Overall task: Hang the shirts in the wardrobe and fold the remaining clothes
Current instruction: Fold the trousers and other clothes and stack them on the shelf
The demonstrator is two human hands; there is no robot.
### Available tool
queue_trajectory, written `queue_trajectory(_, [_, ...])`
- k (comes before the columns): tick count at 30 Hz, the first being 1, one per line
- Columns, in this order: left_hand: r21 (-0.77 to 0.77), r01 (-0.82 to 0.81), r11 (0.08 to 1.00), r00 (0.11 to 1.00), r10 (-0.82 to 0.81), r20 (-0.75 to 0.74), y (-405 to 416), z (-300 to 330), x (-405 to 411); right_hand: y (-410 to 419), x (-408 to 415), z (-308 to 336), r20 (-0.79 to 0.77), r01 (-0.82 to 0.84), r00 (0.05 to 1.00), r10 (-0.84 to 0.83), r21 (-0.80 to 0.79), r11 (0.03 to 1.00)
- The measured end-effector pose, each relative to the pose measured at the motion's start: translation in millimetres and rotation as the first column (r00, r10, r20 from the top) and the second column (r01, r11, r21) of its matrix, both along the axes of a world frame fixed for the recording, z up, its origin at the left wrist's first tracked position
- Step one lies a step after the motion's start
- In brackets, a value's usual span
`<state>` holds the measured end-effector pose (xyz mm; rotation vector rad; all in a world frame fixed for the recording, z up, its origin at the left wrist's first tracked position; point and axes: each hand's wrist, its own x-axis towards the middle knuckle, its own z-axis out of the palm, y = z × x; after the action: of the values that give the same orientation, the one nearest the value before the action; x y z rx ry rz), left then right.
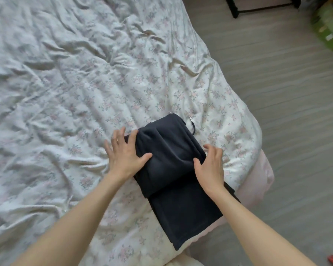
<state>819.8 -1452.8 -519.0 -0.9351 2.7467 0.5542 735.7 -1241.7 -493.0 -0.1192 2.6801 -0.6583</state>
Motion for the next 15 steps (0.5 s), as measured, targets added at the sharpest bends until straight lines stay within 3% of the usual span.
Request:
queue_trajectory(2, [0.035,0.072,0.997,0.986,-0.076,0.152,-26.6,-5.4,-21.0,-3.2,7.9,1.8,-0.047,-0.041,0.998,0.036,-0.106,0.994])
queue_trajectory(4, [0.301,0.043,0.953,0.980,-0.098,0.171,-45.5,-6.1,-38.9,-7.1,14.9,1.9,0.055,-0.076,0.994,0.090,-0.215,0.974])
queue_trajectory(6, [0.569,-0.029,0.822,0.990,-0.057,0.133,-53.6,-4.3,-50.0,-8.9,19.0,1.4,0.241,-0.064,0.963,0.124,-0.242,0.968])
queue_trajectory(10, [0.743,-0.125,0.657,0.970,-0.076,0.230,-55.1,3.8,-53.6,-11.2,21.2,4.1,0.419,-0.021,0.903,0.094,-0.175,0.984])
queue_trajectory(12, [0.763,-0.148,0.629,0.970,-0.058,0.236,-51.2,5.3,-48.7,-12.2,20.6,7.8,0.402,-0.075,0.910,0.102,-0.084,0.994])
queue_trajectory(15, [0.825,-0.199,0.529,0.980,0.091,0.177,-46.9,12.9,-33.0,-23.3,5.2,14.3,0.170,-0.008,0.985,0.008,-0.001,1.000])
